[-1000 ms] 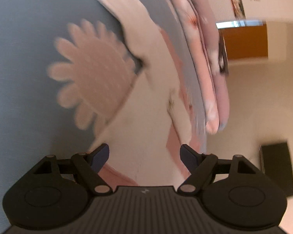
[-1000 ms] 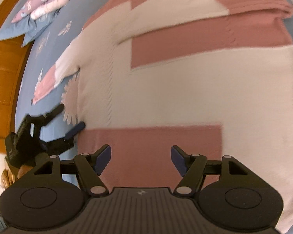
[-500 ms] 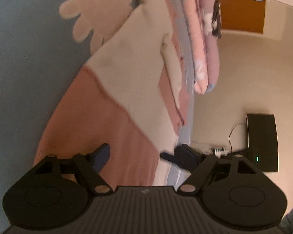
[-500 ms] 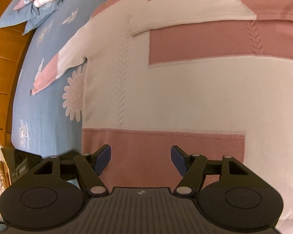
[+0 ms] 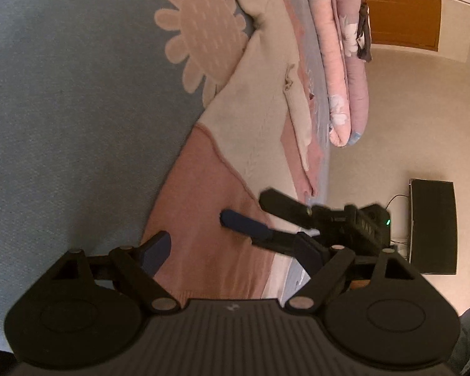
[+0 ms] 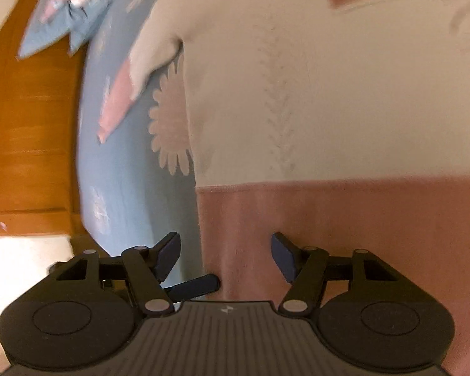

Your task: Fold clothes

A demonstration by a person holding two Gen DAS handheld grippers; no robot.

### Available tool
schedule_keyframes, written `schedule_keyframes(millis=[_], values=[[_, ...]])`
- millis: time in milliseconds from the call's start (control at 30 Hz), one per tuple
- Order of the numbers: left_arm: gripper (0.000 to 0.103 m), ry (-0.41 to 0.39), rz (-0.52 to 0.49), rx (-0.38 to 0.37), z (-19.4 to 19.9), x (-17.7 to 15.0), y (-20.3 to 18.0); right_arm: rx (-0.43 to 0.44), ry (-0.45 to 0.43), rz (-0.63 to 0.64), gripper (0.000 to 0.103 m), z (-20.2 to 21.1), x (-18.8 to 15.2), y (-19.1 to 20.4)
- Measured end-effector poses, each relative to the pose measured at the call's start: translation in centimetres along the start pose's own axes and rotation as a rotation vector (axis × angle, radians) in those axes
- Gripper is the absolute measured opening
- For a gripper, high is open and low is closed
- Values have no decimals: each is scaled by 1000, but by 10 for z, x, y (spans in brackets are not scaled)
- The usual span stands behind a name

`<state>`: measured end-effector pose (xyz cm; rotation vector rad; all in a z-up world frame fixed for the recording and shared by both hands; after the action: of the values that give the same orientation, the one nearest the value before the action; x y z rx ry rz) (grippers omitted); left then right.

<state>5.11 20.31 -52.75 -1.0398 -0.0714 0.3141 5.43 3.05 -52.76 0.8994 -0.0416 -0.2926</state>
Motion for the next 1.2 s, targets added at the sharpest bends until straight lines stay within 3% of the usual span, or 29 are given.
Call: schedule_keyframes(millis=[133,367,600,700,900,1000,1067,1133,1200], values=[[85,7,-19,-7,7,3,-4,-109,47,-8,70,12,-12,-5],[85,-64,-145,8,30,32,-33,-281,109,133,72,2,-8,35],[85,-197,-253,158,65,70,-38,-402,-20,261,72,-5,16,78],[85,-275,-247,212,81,79,-36,-444,-74,333,76,-4,27,86],[85,-450,-209,287,106,76,-37,-532,4,421,77,-15,39,72],[85,-509,-231,293,109,81,-36,-675,-86,649,78,-10,44,90],[85,-531,-220,305,108,86,-34,-800,-176,837,103,-7,46,107],[85,-537,-201,293,109,91,-31,-877,-211,957,103,-10,48,121],[85,-536,-178,279,116,94,-24,-902,-179,1018,96,-24,50,135]])
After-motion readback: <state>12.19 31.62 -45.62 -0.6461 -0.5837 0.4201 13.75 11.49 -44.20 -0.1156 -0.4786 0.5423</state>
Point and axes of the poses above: each gripper's, at about its wrist camera, not at the fingertips, and z roughly against the way its jaws point, y to its left, x to its top, the point moved 8 cm from there along -z, roughly the way its jaws point, and after that the axes turned 2 degrees about x, right-handed, at the moved point
